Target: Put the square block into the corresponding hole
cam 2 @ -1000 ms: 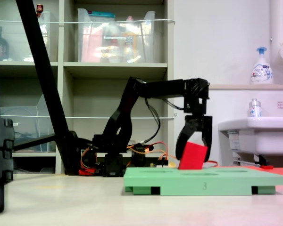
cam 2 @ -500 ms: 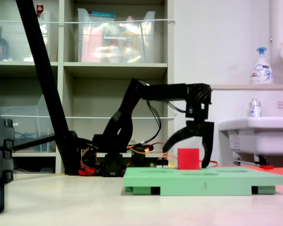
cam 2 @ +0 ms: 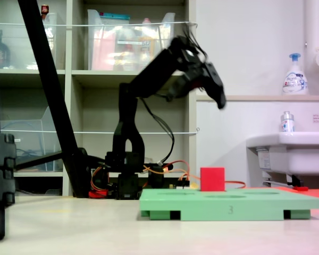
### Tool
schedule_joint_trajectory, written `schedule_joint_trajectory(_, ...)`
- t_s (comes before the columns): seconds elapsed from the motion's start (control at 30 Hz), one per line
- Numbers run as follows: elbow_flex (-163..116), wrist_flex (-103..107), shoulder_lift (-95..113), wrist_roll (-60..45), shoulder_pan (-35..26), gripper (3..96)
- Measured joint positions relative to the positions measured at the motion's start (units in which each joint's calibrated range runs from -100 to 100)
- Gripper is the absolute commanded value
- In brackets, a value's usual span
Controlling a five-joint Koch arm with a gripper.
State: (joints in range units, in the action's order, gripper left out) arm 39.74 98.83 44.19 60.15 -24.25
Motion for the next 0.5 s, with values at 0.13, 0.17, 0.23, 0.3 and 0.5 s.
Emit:
schedule_joint_trajectory(0.13, 0.00, 0.20, 20.93, -23.15, 5.27, 53.5)
schedule_joint_trajectory(0.17, 0.00, 0.39, 25.85, -29.16, 6.35, 55.5)
schedule_joint_trajectory(0.23, 0.20, 0.59, 32.83, -35.02, 8.94, 55.5)
schedule_joint_trajectory(0.3, 0.20, -0.10, 35.29, -37.80, 13.04, 53.0)
schedule_joint_trajectory(0.5, -12.64, -14.29, 36.11, -40.34, 22.91, 52.6)
